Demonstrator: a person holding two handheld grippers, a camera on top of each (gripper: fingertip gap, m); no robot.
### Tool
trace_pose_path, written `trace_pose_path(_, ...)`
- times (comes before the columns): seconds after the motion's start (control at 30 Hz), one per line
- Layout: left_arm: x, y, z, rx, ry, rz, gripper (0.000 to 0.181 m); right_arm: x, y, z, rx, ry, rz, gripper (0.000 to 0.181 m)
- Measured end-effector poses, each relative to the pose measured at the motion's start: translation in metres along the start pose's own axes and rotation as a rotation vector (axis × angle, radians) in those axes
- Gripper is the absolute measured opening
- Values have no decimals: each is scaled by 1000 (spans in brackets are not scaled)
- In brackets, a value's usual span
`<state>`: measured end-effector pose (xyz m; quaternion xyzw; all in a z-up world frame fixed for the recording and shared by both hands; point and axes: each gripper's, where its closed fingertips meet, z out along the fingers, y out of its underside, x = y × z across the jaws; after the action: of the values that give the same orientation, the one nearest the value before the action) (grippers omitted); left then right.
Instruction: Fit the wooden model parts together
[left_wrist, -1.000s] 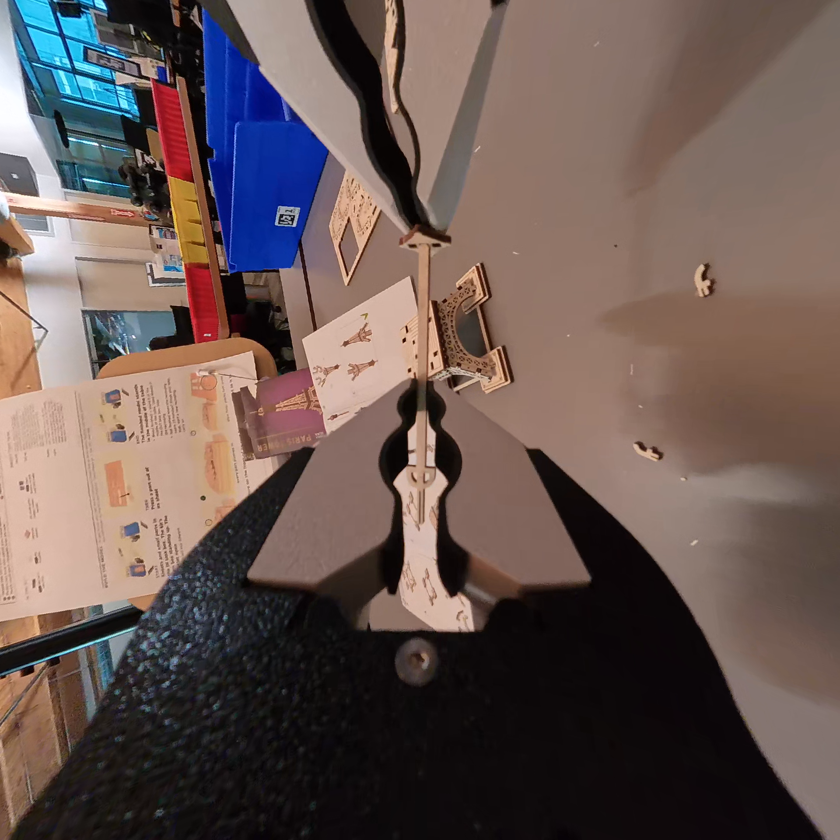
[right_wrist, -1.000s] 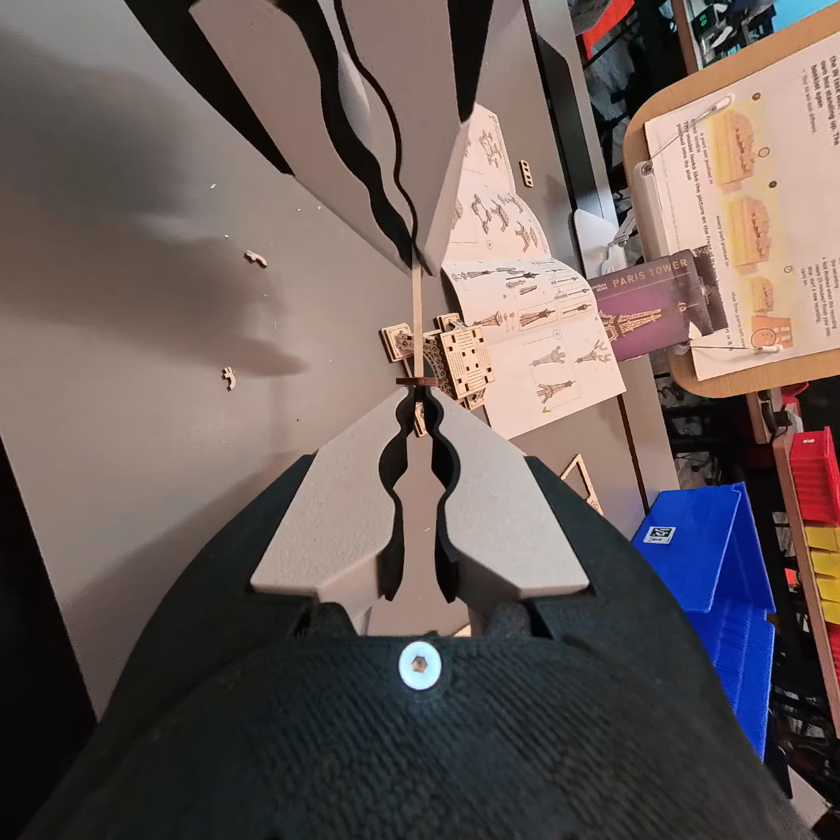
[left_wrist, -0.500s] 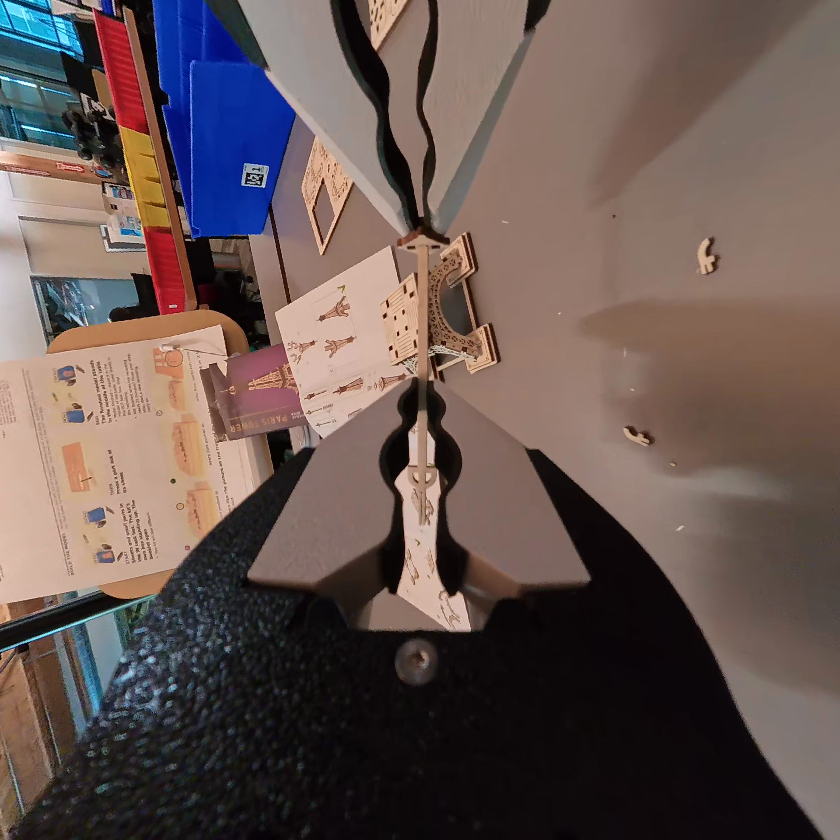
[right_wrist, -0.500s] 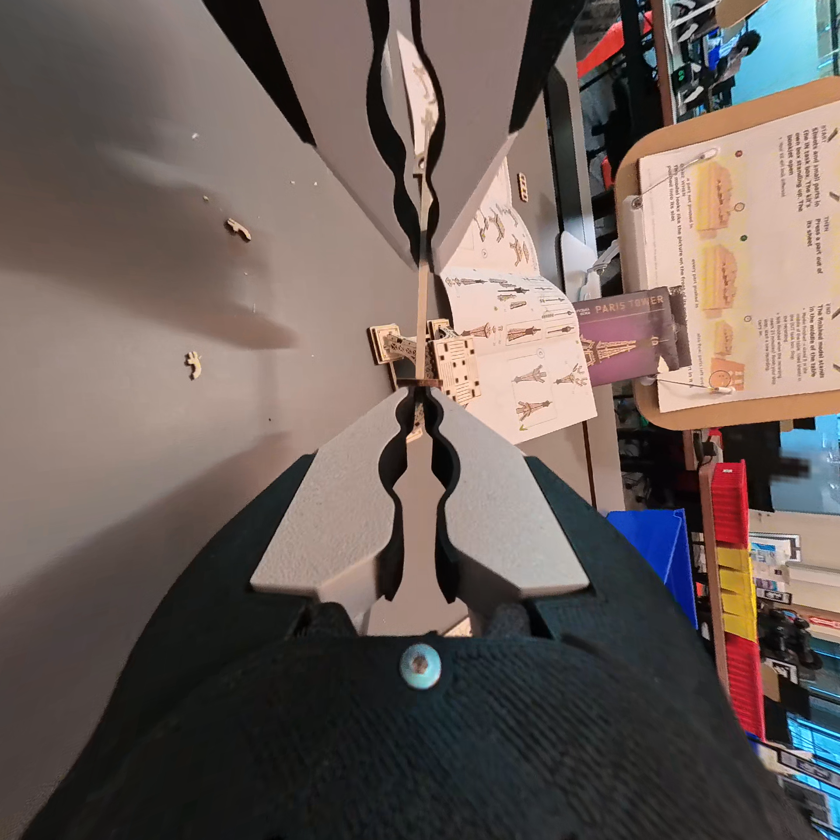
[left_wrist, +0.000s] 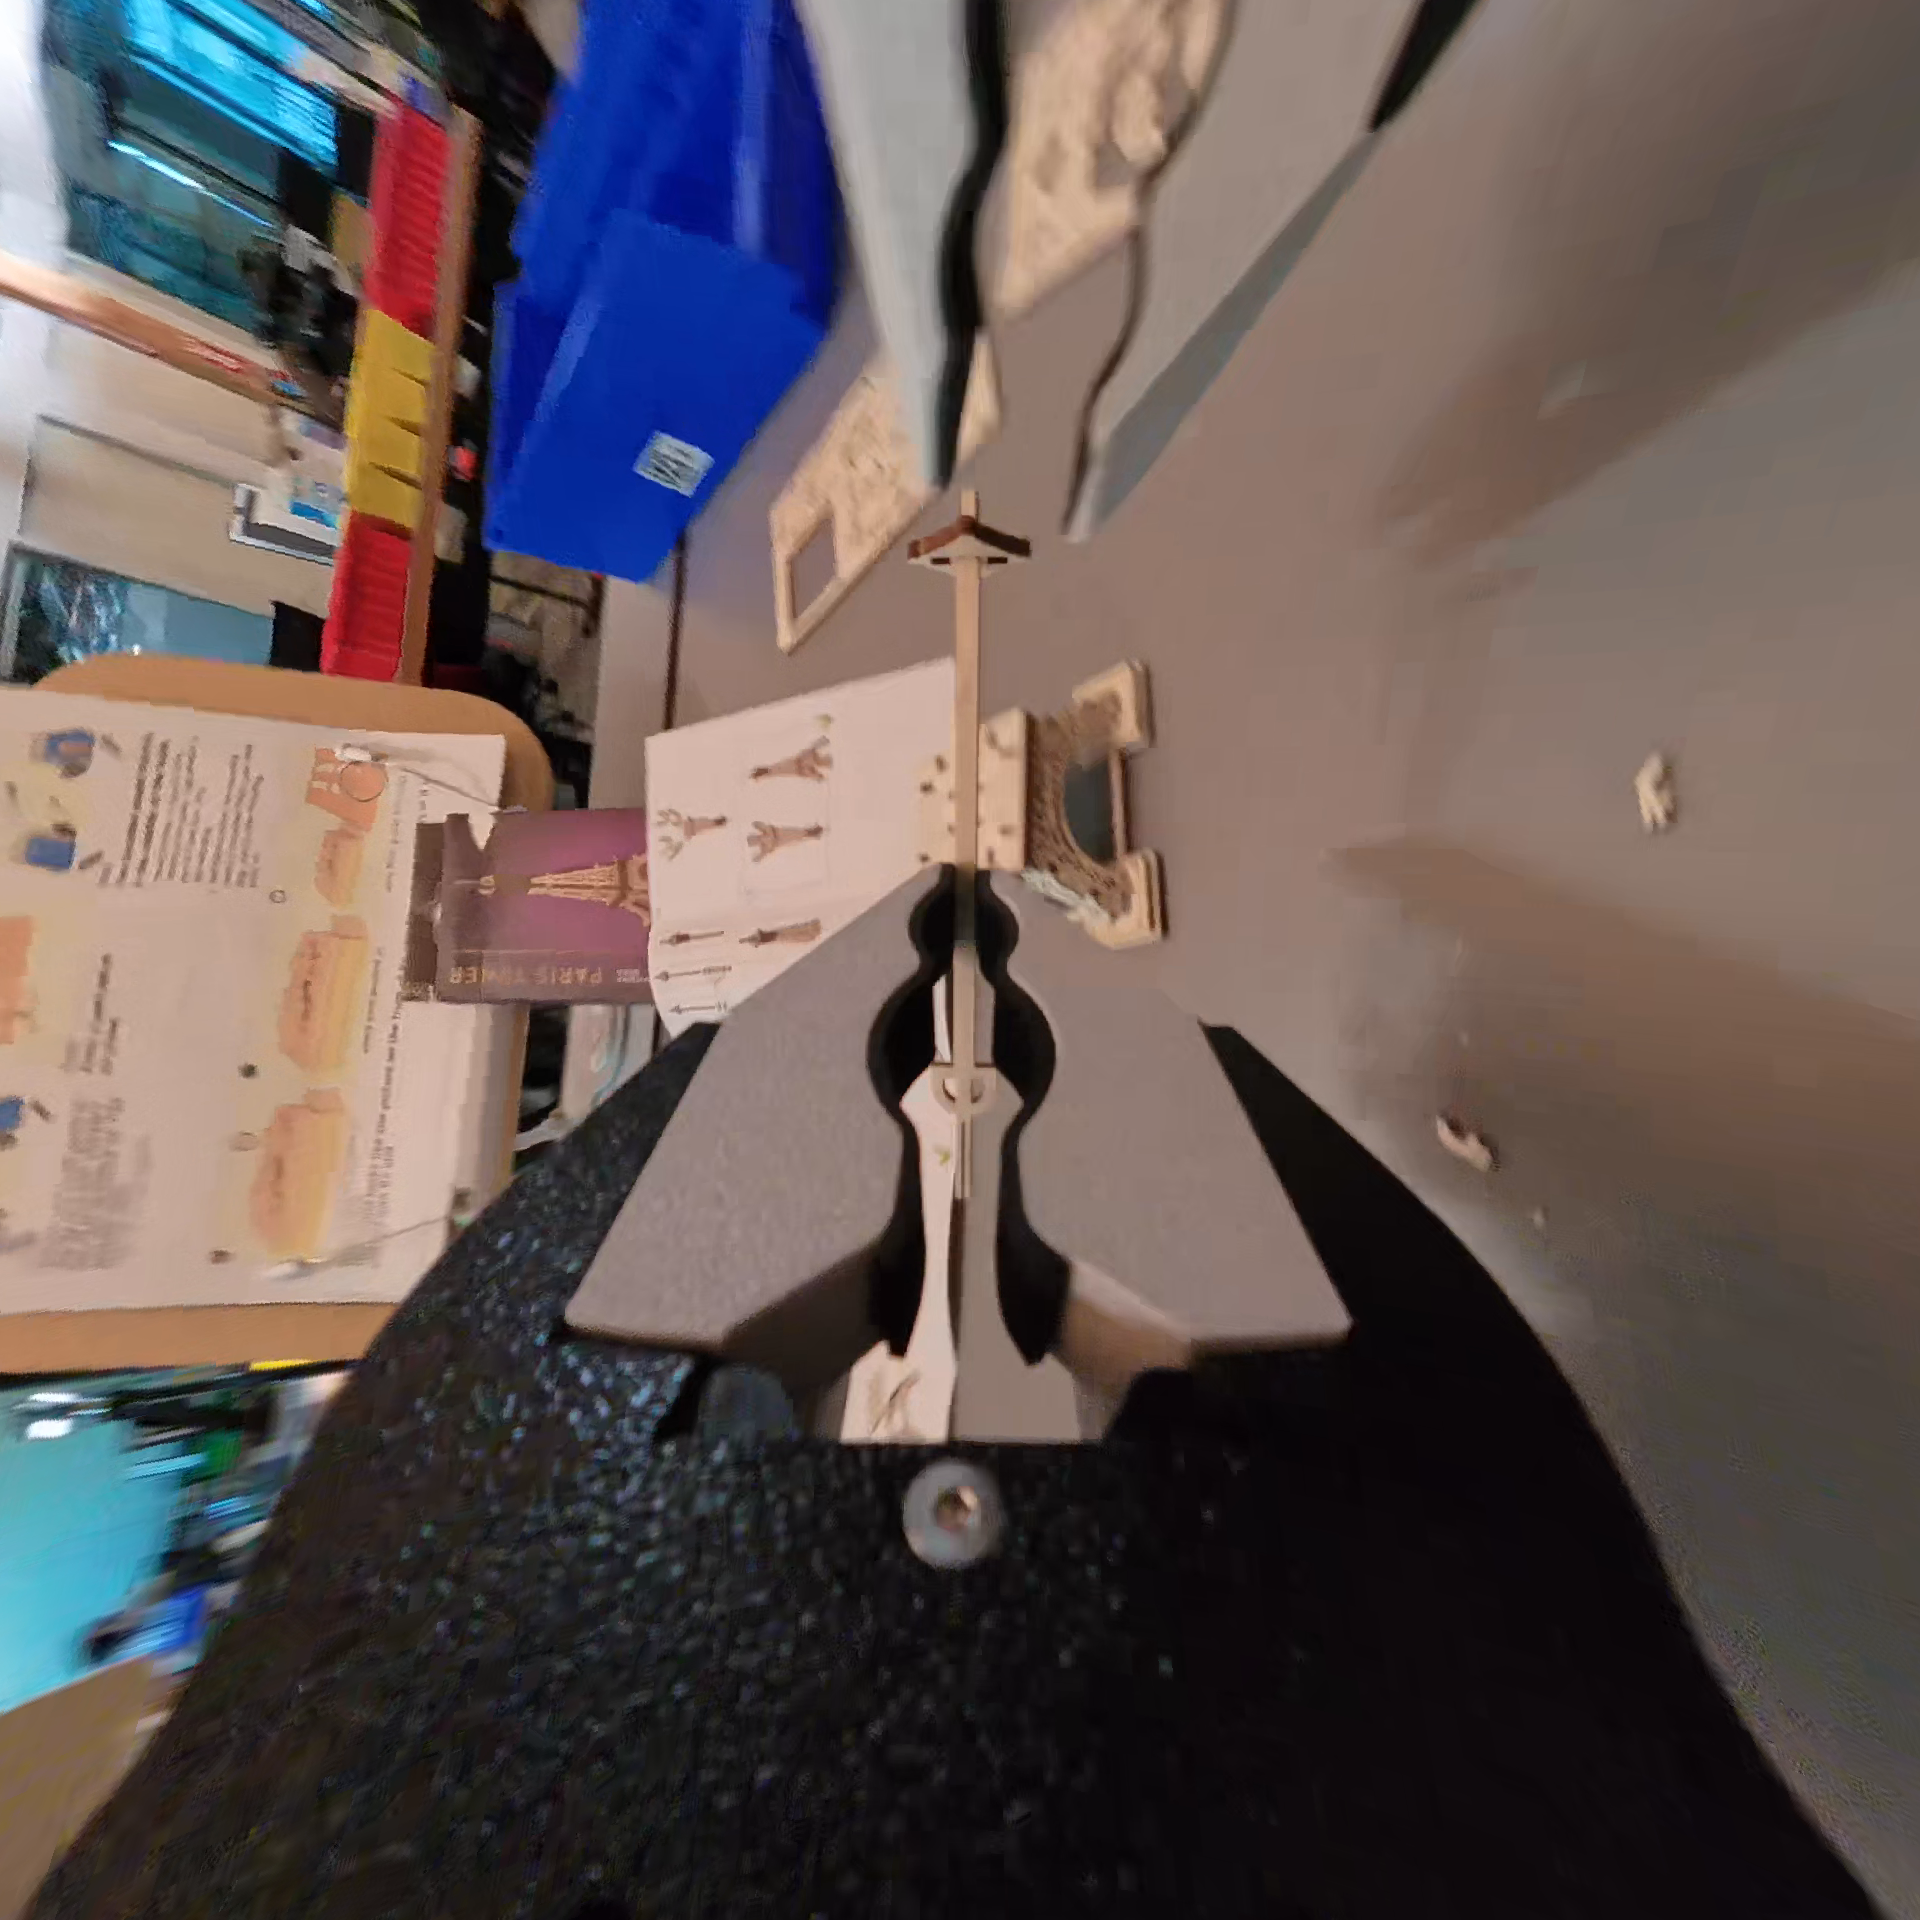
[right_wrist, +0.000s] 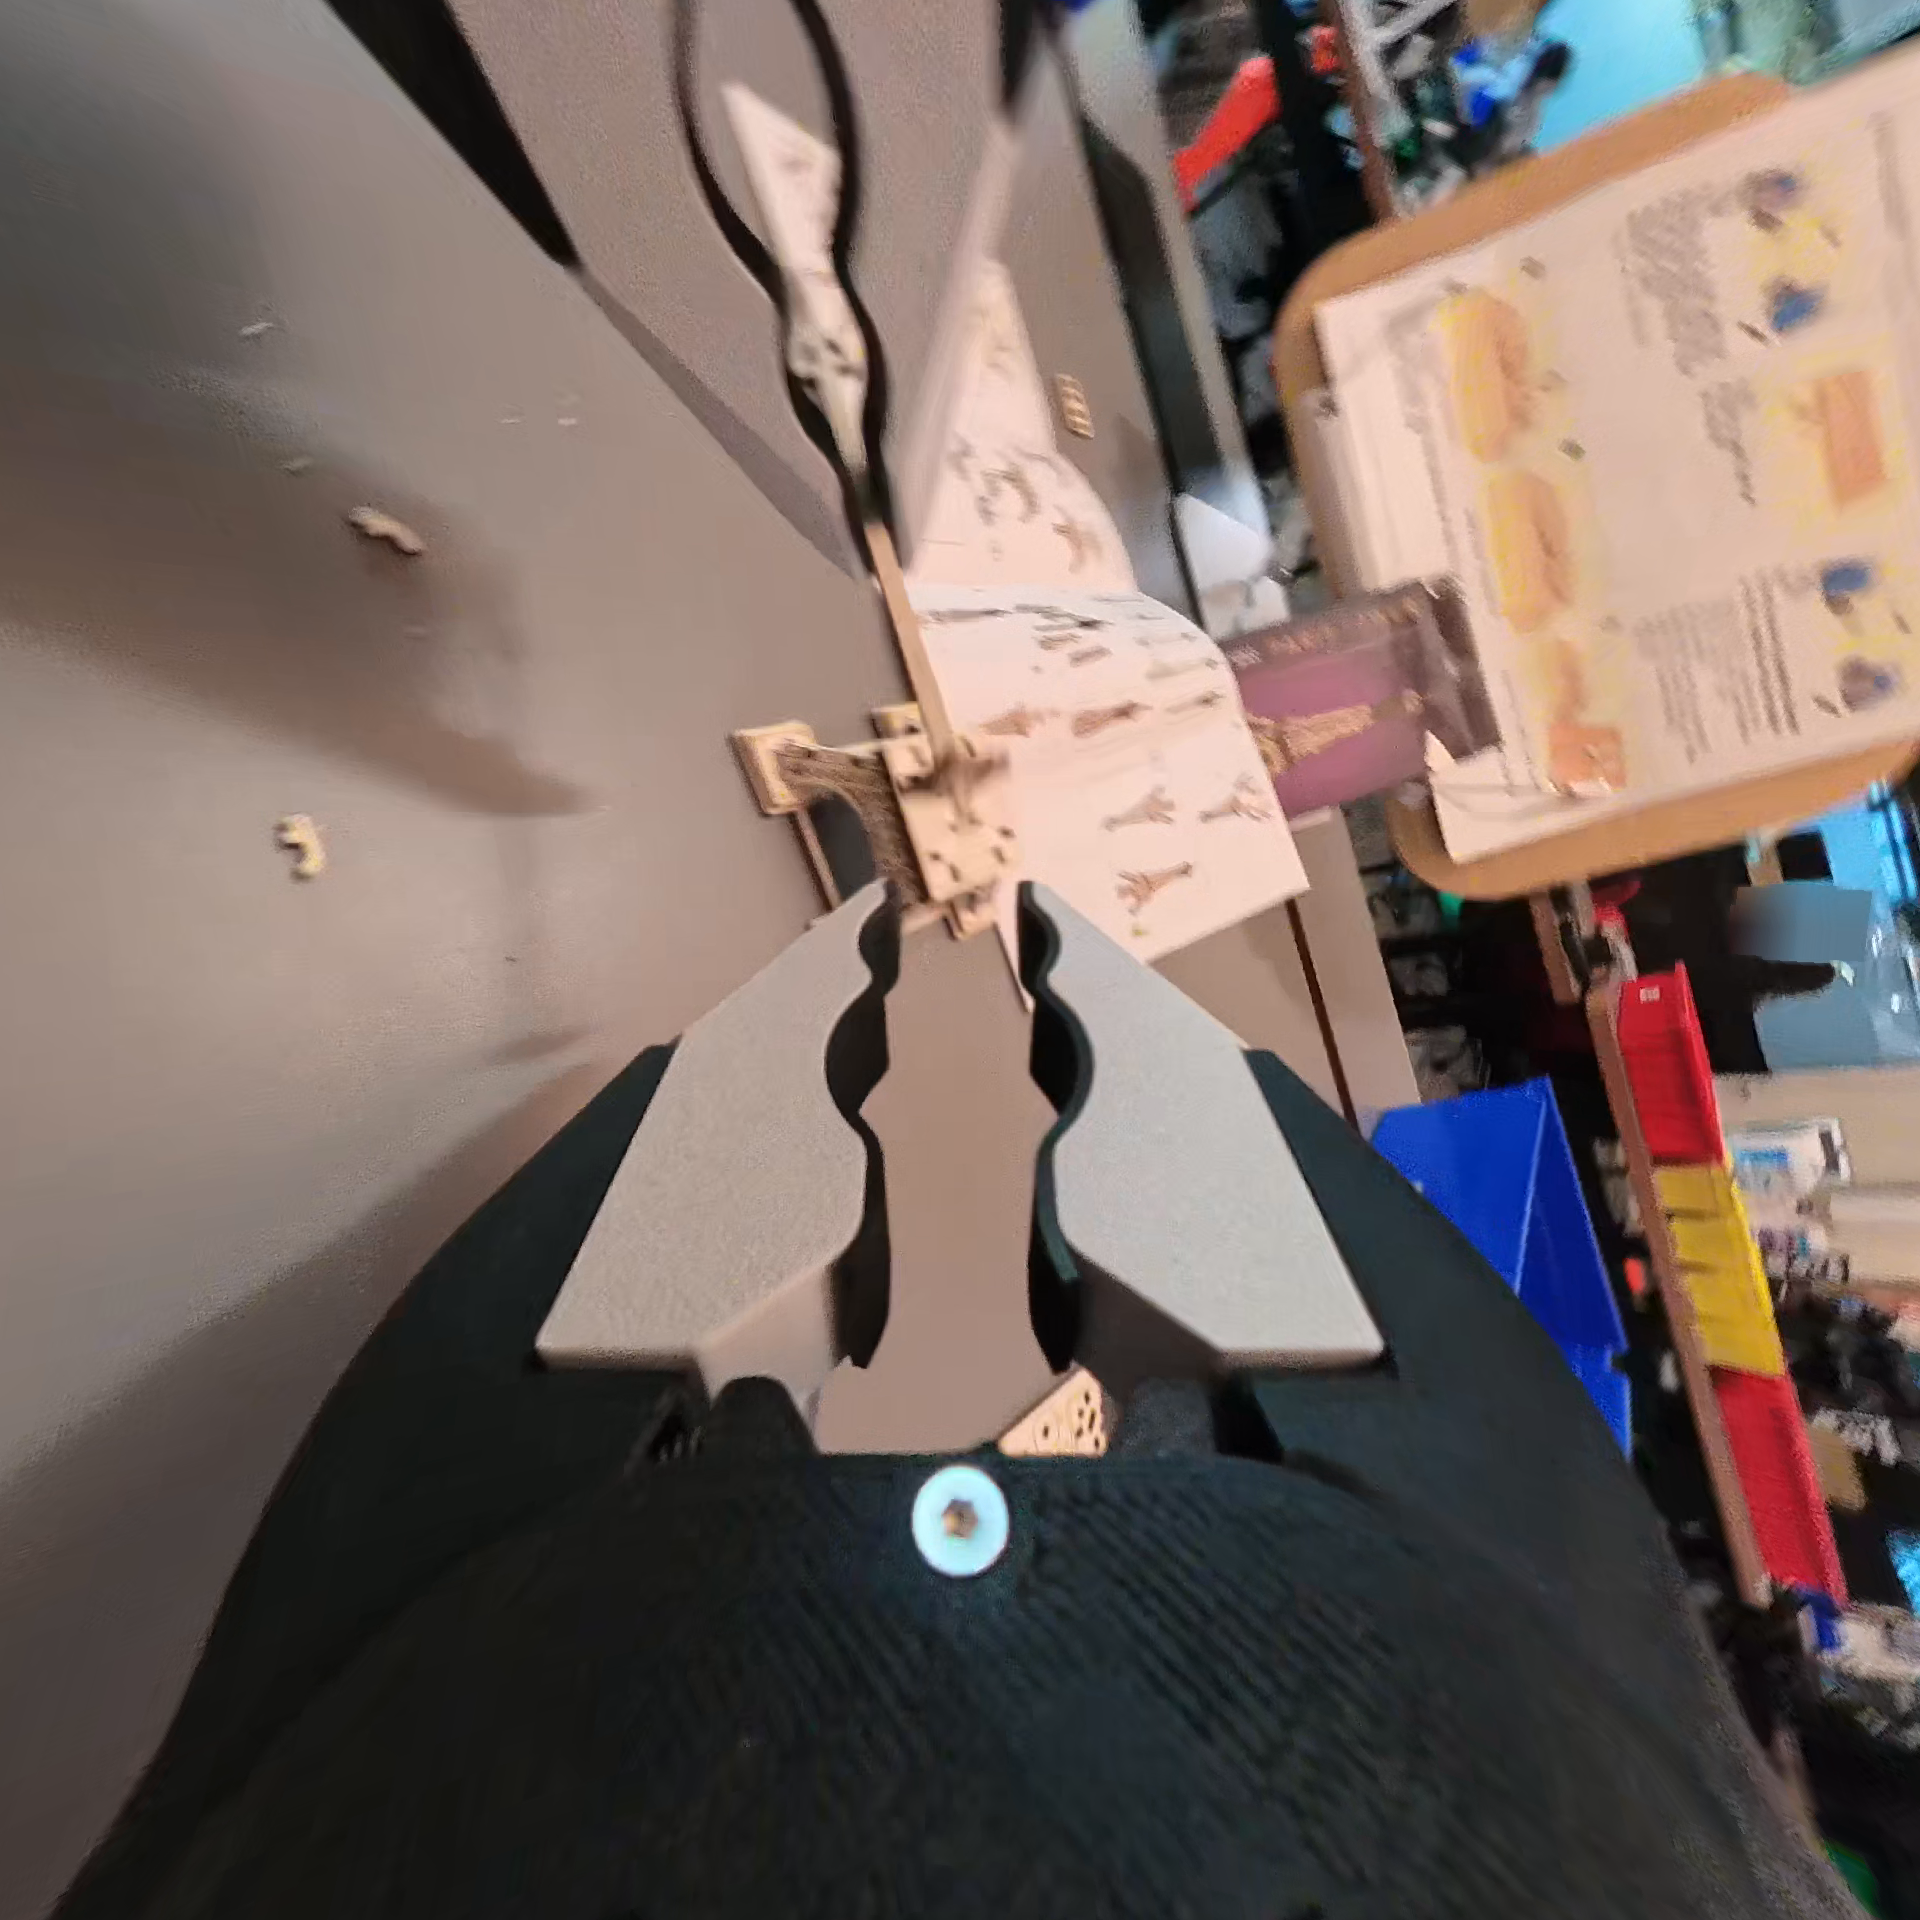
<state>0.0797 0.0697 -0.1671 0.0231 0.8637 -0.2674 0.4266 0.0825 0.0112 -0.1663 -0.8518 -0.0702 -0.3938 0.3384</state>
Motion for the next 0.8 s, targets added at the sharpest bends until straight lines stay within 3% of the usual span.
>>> trace_pose_path(0.03, -8, -3, -4, 71, -17, -86, 0, 11, 5, -6, 15, 28, 54, 25)
trace_pose_path(0.1, -20, -14, -12, 241, 9, -291, 0, 28, 2, -20, 122, 55, 186, 26)
trace_pose_path(0.2, -29, -36, -28, 536, 122, -565, 0, 46, -38, -47, 497, 13, 471, 7)
trace_pose_path(0.3, -33, -45, -39, 732, 225, -730, 0, 60, -72, -68, 822, -67, 678, 4)
trace_pose_path(0.37, -32, -50, -45, 813, 298, -791, 0, 68, -87, -75, 951, -125, 753, 4)
trace_pose_path(0.5, -29, -57, -52, 901, 399, -853, 0, 73, -103, -74, 1039, -201, 771, 8)
trace_pose_path(0.8, -22, -60, -53, 906, 427, -816, 0, 58, -115, -62, 997, -307, 719, 15)
